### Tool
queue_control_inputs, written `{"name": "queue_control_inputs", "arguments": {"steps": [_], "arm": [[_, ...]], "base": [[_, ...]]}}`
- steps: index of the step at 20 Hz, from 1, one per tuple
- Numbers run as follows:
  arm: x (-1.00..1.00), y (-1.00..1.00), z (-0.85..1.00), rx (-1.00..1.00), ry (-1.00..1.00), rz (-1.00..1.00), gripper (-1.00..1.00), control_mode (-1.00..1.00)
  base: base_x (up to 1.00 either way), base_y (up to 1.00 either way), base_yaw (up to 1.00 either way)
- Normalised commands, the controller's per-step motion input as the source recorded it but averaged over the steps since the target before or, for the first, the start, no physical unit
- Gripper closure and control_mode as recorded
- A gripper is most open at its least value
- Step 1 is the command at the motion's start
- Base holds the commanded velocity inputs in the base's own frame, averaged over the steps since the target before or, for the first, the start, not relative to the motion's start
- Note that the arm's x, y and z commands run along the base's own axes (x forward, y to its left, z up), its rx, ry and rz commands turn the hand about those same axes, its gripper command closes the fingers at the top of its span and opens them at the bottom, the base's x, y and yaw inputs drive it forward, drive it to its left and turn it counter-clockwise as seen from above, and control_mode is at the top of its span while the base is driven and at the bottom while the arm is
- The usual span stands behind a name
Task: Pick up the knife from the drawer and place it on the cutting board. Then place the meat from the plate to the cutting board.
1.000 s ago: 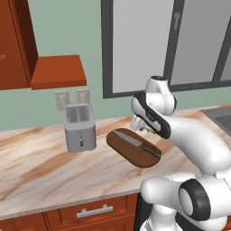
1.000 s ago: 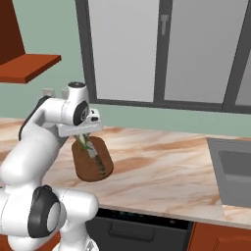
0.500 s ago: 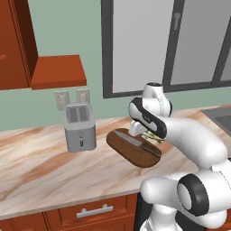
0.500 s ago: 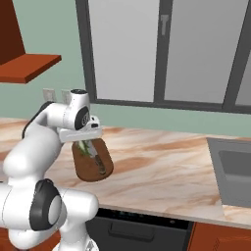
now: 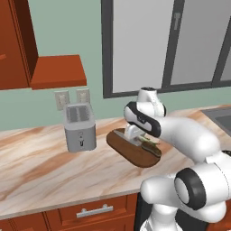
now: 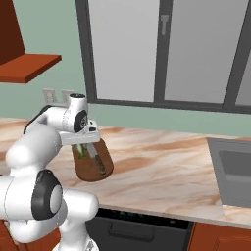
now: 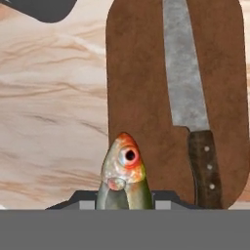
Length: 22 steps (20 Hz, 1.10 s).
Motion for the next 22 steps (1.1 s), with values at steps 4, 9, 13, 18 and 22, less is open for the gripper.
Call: {"name": "queue_control_inputs", "arguments": {"steps": [4, 9, 13, 18, 22], "arm": [[0.17, 0.01, -0.22, -0.01, 0.0, 0.04, 1.0, -1.0], [0.14, 0.0, -0.28, -0.01, 0.01, 0.05, 1.0, -1.0], [0.04, 0.0, -0.27, 0.0, 0.01, 0.03, 1.0, -1.0], [0.06, 0.0, -0.25, -0.01, 0.0, 0.01, 1.0, -1.0], [0.06, 0.0, -0.08, -0.03, 0.0, 0.0, 1.0, -1.0]], "base": [[0.0, 0.0, 0.0], [0.0, 0.0, 0.0], [0.0, 0.0, 0.0], [0.0, 0.0, 0.0], [0.0, 0.0, 0.0]]}}
